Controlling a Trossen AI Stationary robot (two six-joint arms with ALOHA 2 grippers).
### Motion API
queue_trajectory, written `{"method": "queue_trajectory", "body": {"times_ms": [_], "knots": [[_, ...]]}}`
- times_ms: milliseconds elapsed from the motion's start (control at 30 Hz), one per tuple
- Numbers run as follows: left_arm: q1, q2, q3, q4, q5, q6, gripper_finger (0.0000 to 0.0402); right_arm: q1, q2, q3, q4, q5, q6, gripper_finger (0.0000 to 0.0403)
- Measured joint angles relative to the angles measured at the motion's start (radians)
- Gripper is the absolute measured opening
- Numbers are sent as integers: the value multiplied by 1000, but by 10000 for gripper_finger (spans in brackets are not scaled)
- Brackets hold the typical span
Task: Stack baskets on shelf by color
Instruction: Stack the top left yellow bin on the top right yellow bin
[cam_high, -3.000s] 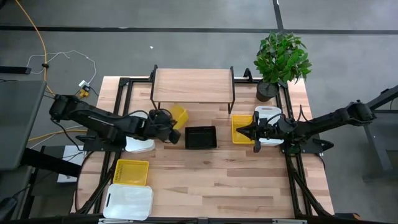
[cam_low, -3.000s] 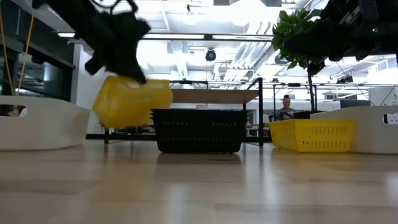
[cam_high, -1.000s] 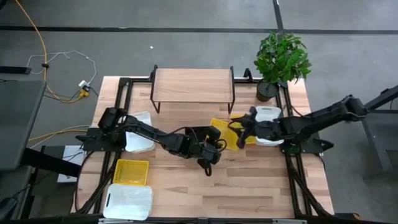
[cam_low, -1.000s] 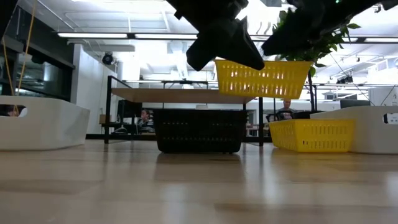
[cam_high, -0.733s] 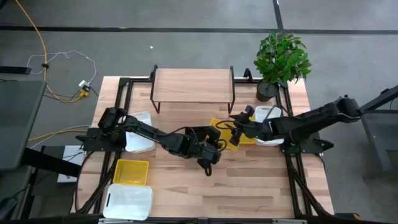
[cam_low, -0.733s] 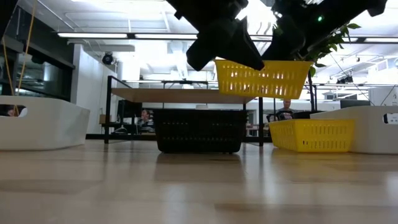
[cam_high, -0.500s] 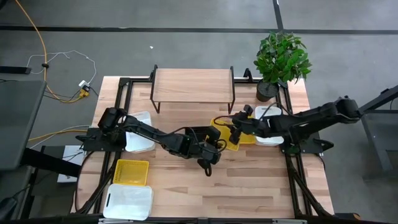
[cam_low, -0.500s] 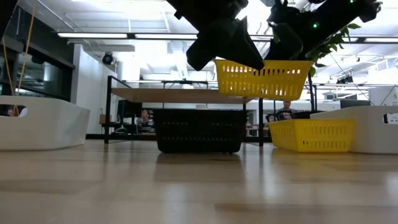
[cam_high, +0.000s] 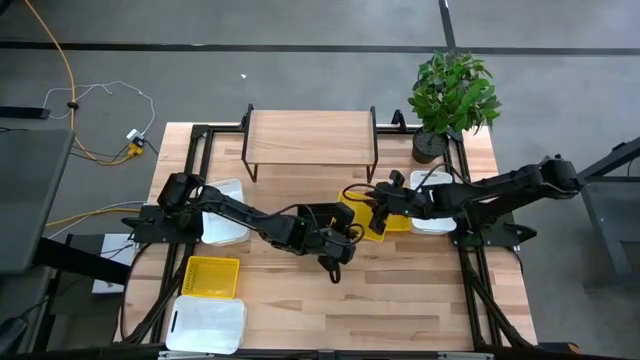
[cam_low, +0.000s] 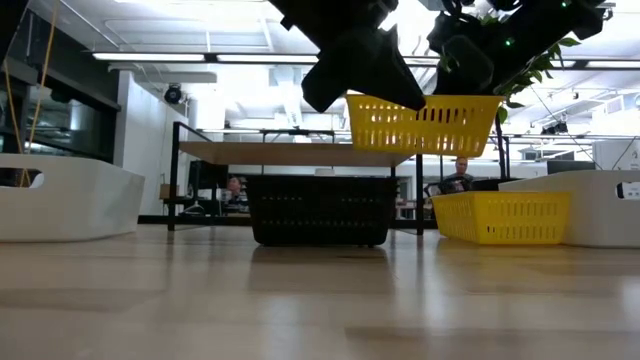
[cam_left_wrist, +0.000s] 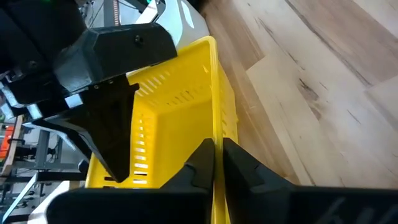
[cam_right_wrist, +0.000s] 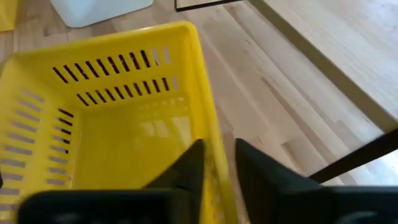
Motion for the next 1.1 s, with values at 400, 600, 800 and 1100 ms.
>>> {"method": "queue_trajectory", "body": {"times_ms": [400, 600, 800, 1100], "knots": [[-7, 0, 115, -49, -109, 47, 91, 0, -7, 0, -25, 21, 20, 5], [-31, -3, 222, -196, -99, -3, 148, 0, -52, -2, -144, 67, 56, 0], [-63, -36, 264, -330, -142, -104, 176, 15, -140, -2, -285, 83, 148, 0], [-63, -234, 53, -301, 16, -408, 171, 190, -268, -2, -605, 331, 563, 0]]}}
